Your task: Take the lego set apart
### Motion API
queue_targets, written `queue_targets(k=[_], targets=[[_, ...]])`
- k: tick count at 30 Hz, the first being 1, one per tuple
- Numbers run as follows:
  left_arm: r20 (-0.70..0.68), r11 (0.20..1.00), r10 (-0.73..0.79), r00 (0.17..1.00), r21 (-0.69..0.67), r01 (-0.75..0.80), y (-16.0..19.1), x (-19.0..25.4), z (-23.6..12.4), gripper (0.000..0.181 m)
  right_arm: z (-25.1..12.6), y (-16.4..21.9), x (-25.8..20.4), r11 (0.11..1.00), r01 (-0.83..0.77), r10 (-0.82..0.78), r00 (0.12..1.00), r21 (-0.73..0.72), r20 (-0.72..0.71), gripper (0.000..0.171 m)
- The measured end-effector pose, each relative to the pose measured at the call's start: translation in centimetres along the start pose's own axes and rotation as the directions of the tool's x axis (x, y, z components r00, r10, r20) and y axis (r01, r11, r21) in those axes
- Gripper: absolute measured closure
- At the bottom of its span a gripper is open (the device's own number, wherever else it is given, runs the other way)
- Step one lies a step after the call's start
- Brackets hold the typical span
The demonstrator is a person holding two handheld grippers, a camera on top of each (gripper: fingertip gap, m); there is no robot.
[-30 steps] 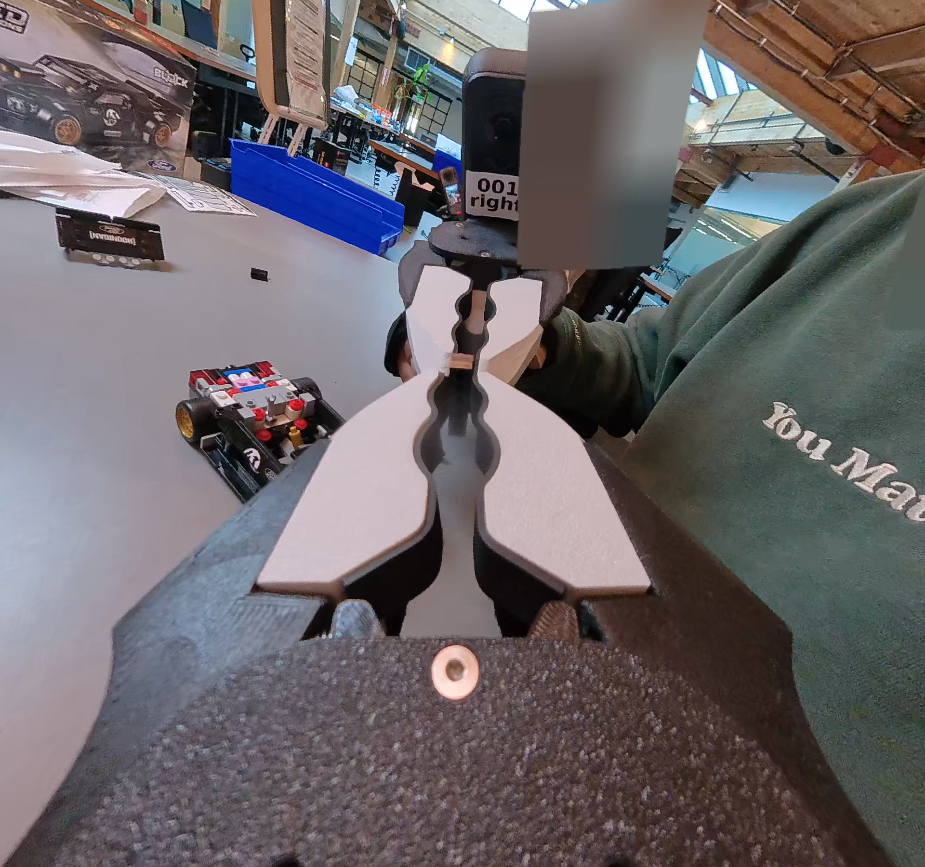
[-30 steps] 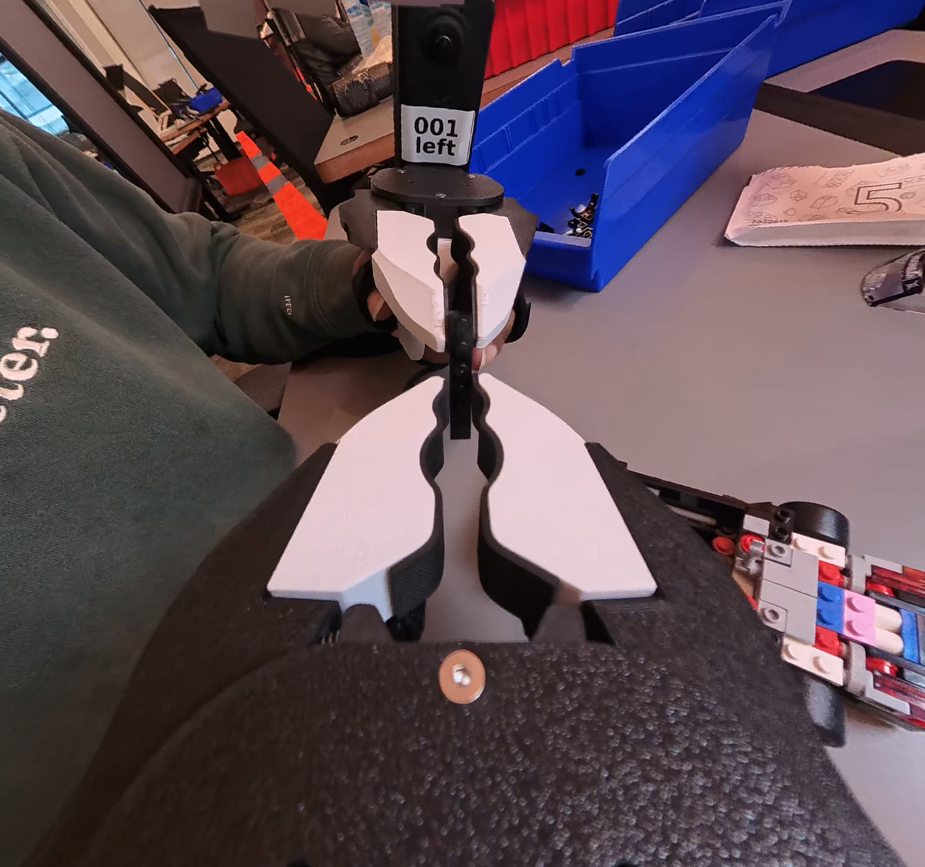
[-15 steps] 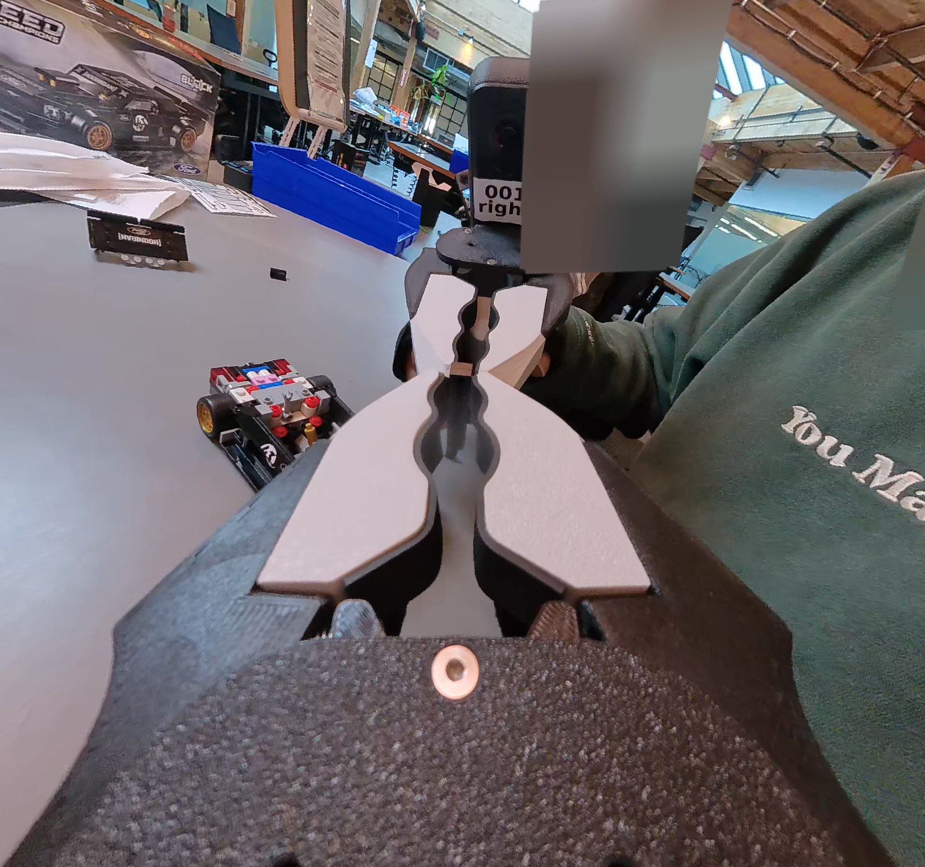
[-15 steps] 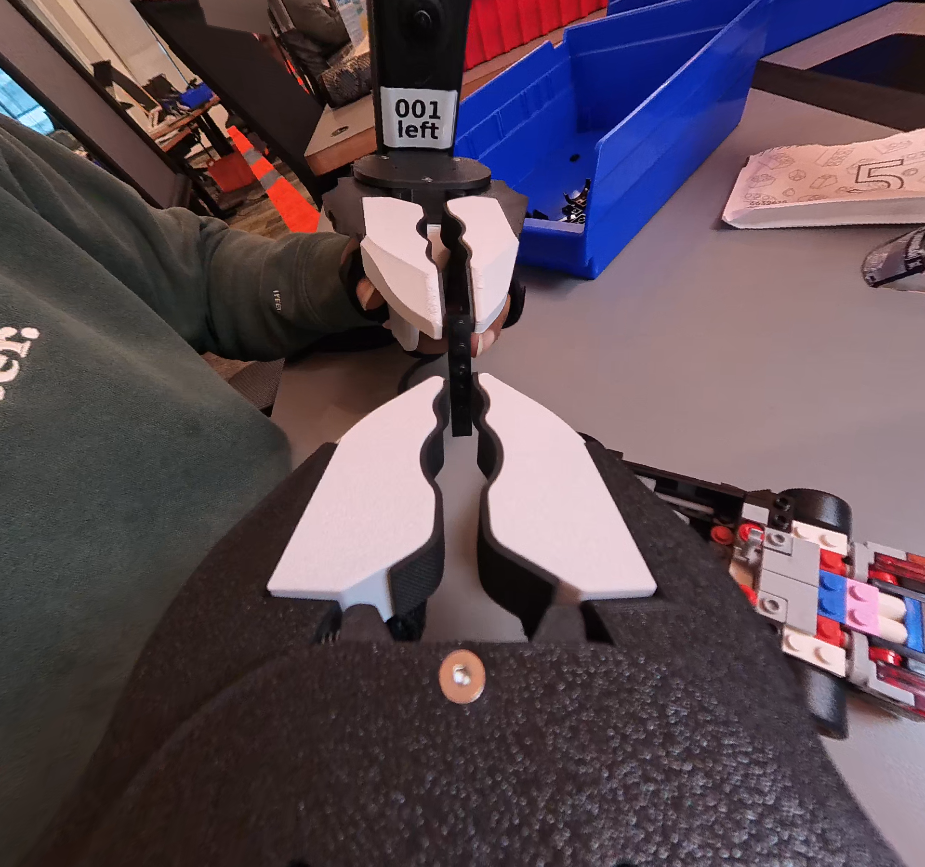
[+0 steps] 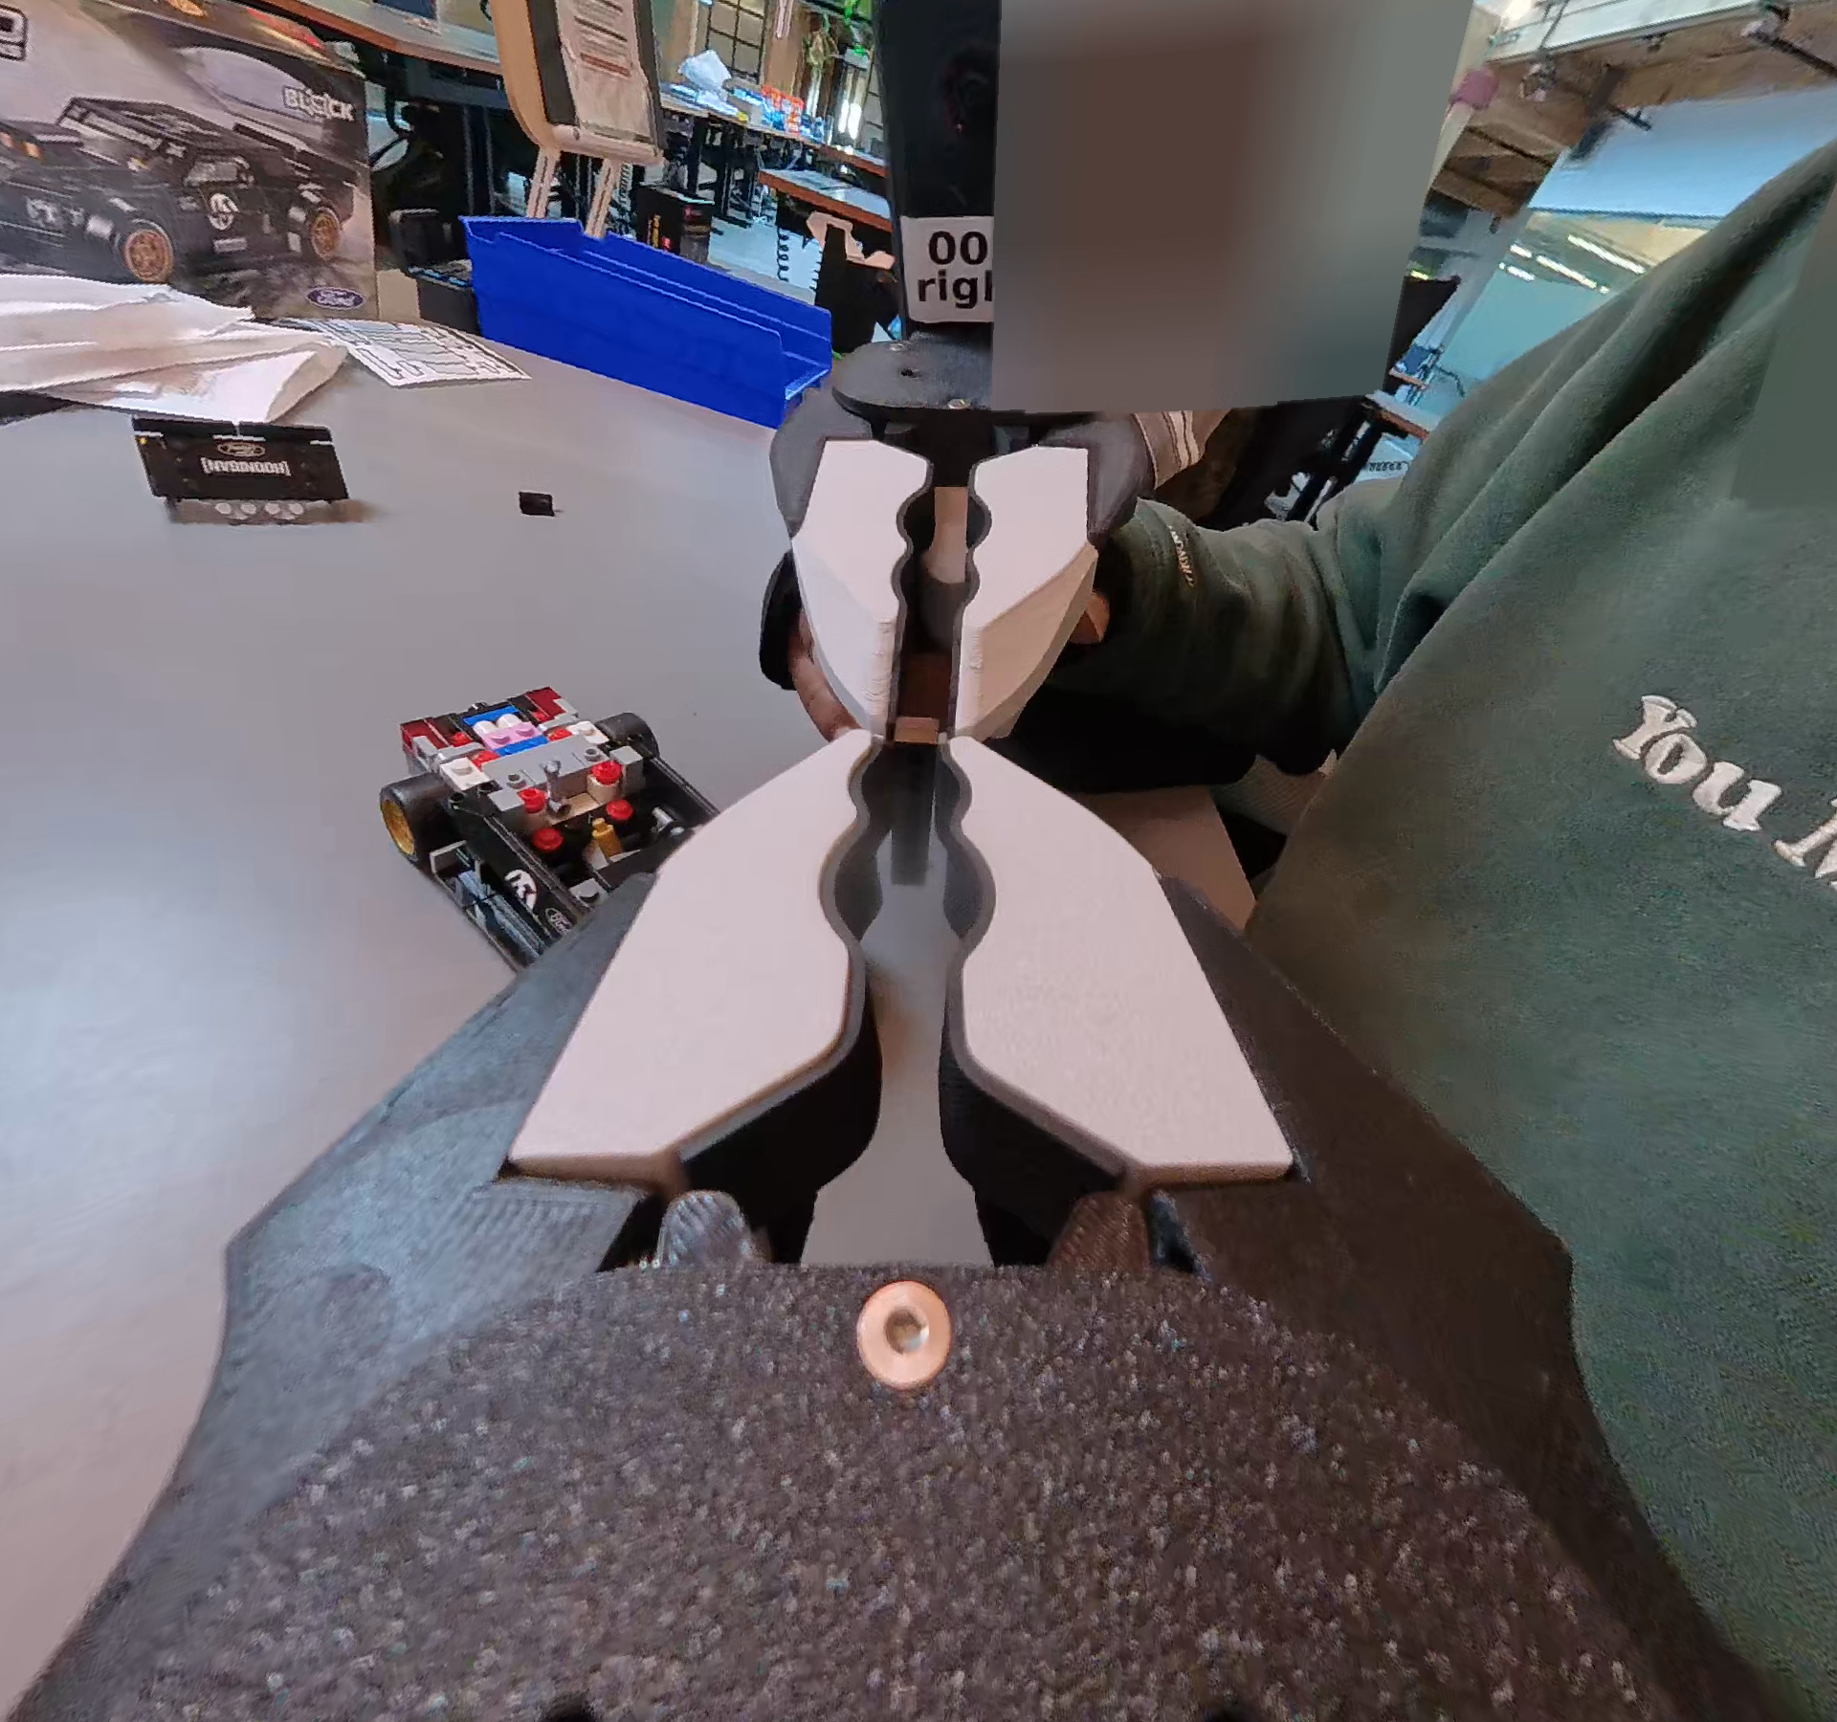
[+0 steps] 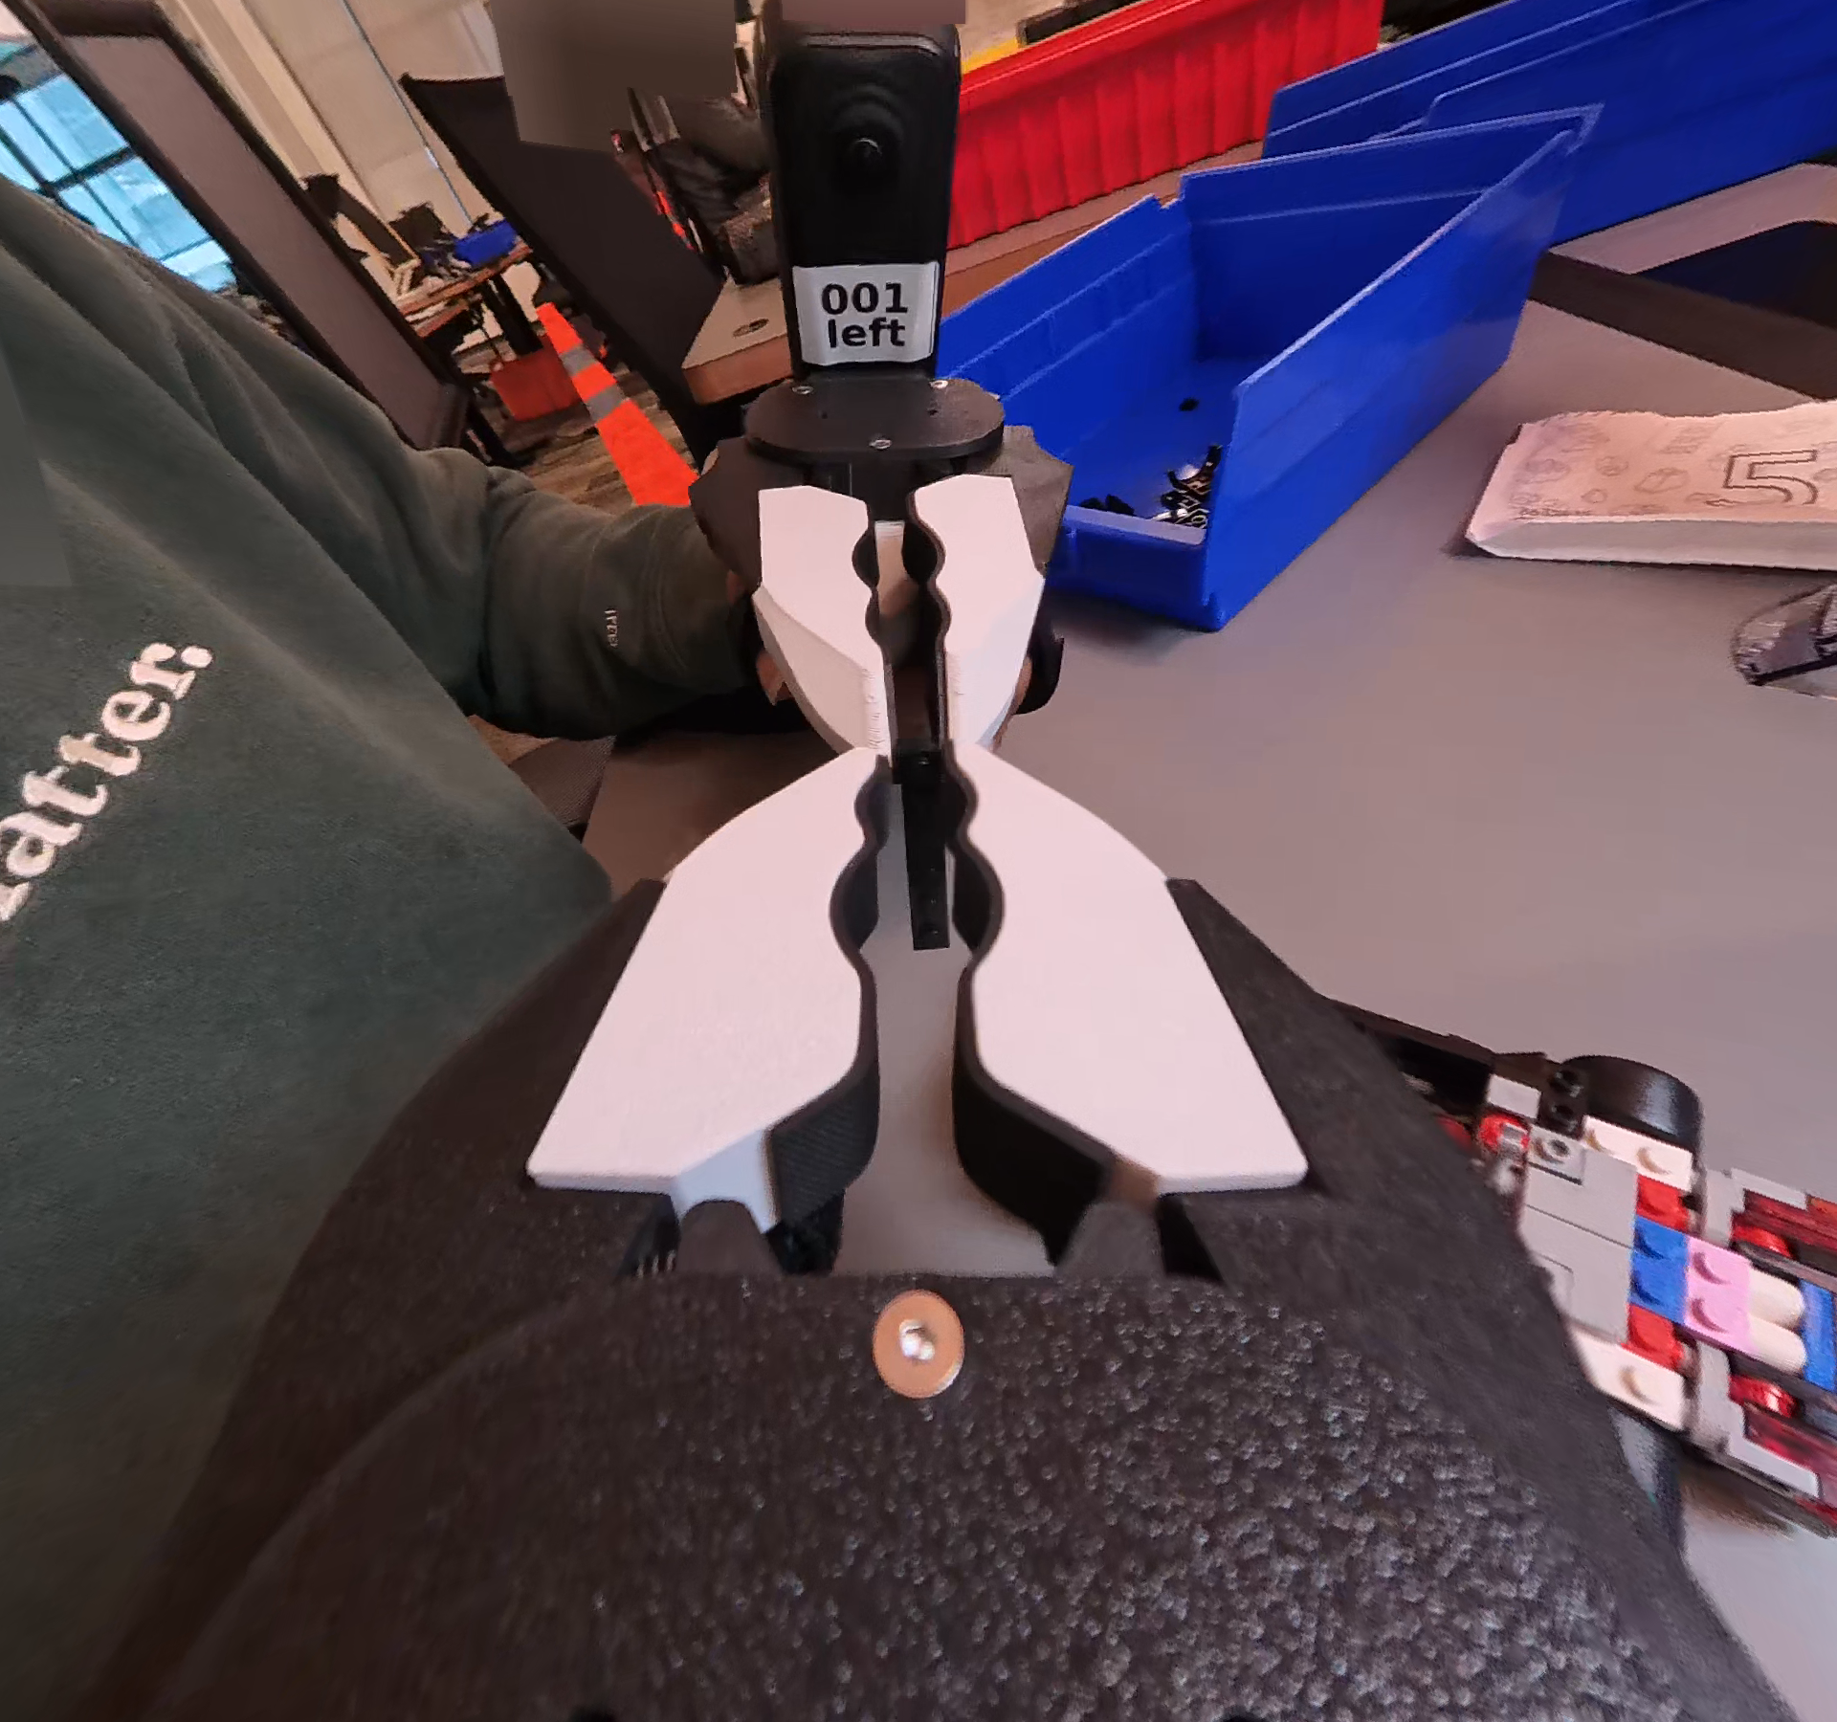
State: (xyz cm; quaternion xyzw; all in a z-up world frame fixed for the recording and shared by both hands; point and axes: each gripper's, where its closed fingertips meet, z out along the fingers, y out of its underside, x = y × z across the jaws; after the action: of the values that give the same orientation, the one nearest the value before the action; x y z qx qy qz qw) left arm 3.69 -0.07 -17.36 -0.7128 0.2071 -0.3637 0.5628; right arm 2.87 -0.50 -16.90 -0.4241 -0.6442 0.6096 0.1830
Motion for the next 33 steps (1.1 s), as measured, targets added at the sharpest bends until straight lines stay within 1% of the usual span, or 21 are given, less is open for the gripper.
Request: queue_targets(k=[5, 8, 13, 14, 16, 18, 22, 31, 33], targets=[[-0.011, 0.999, 0.038, 0.999, -0.017, -0.039, 0.0, 0.7, 0.1, 0.173, -0.1, 0.1, -0.6, 1.000, 0.001, -0.001, 0.999, 0.001, 0.049, 0.163], [-0.019, 1.000, 0.027, 0.999, -0.008, -0.027, -0.1, 0.7, 0.0, 0.173, -0.1, -0.1, -0.6, 1.000, 0.027, -0.028, 0.999, 0.003, 0.034, 0.163], [-0.028, 1.000, 0.001, 1.000, 0.016, 0.000, -0.4, 0.6, -0.1, 0.173, -0.2, -0.4, -0.6, 1.000, 0.009, -0.010, 0.999, 0.024, 0.044, 0.163], [-0.029, 1.000, -0.010, 1.000, 0.028, 0.011, -0.6, 0.5, -0.2, 0.173, -0.3, -0.3, -0.5, 1.000, 0.011, -0.012, 0.999, 0.018, 0.040, 0.163], [-0.028, 0.998, -0.031, 0.999, 0.052, 0.032, -1.0, 0.2, -0.6, 0.173, -0.4, 0.1, -0.4, 1.000, 0.017, -0.017, 0.999, -0.006, 0.039, 0.154], [-0.026, 0.998, -0.033, 0.999, 0.058, 0.035, -1.1, 0.1, -0.7, 0.173, -0.1, 0.7, -0.3, 0.999, 0.029, -0.028, 0.999, -0.040, 0.029, 0.153], [-0.031, 0.999, -0.030, 0.999, 0.044, 0.032, -0.9, 0.3, -0.5, 0.173, 0.6, 1.4, -0.2, 0.996, 0.058, -0.058, 0.998, -0.074, -0.002, 0.163], [0.001, 1.000, 0.008, 1.000, 0.020, -0.008, -0.6, 0.2, -0.5, 0.173, 0.6, 1.8, 0.0, 0.994, 0.033, -0.034, 0.999, -0.103, -0.010, 0.163], [0.030, 1.000, 0.020, 0.999, 0.011, -0.021, -0.7, 0.0, -0.7, 0.173, 0.5, 1.5, 0.3, 0.996, 0.033, -0.035, 0.999, -0.087, -0.025, 0.163]])
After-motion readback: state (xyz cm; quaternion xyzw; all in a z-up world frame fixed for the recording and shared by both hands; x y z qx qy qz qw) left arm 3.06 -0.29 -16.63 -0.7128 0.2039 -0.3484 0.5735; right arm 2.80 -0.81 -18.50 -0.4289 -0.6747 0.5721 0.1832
